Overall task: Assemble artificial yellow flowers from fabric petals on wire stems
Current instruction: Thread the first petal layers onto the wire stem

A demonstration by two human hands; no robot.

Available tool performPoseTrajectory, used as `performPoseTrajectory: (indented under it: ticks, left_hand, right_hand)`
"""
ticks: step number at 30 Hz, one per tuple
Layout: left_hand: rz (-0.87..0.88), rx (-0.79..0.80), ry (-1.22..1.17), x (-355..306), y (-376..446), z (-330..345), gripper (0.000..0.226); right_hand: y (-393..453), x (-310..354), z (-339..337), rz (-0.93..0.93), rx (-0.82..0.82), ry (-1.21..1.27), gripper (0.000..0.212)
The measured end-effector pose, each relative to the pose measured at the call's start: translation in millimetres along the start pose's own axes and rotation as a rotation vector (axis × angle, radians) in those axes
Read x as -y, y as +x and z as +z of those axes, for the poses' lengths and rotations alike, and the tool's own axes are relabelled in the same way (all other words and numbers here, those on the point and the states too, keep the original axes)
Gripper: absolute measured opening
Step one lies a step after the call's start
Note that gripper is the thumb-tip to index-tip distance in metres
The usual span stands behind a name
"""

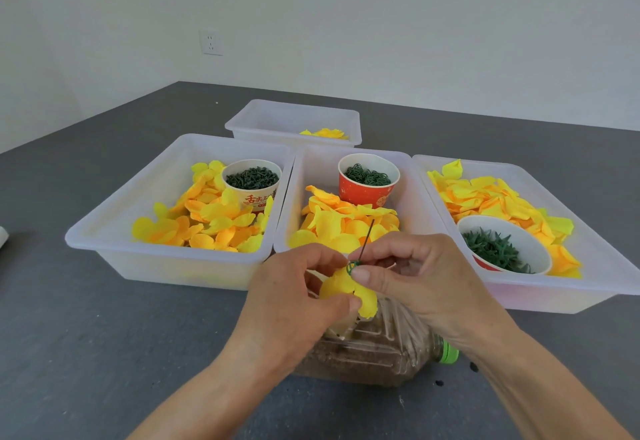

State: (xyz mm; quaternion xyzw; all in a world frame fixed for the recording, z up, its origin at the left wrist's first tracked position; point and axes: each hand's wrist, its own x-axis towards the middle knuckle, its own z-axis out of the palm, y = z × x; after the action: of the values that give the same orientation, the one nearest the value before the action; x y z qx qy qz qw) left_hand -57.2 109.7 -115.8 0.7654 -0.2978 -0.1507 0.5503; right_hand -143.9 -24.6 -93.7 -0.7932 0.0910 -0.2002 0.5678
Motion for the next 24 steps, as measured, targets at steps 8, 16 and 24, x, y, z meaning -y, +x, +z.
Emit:
performPoseTrajectory:
  ticks: [8, 16, 24]
  left_hand:
    - [-0.016, -0.034, -0.136, 5.6, 3.4, 5.7, 0.026]
    - [-0.012, -0.078, -0.118, 3.6, 4.8, 6.4, 0.021]
    - [-0.014, -0.048, -0.167, 0.2, 3.8, 1.7, 0.018]
  right_hand:
    - [4.7, -2.4, -3.2, -0.043, -0.013, -0.194, 0.029]
    - [6.8, 0.5, -3.8, -0.027, 0.016, -0.211, 0.018]
    - [3.0, -0.1, -9.1, 0.001, -0.010, -0.090, 0.017]
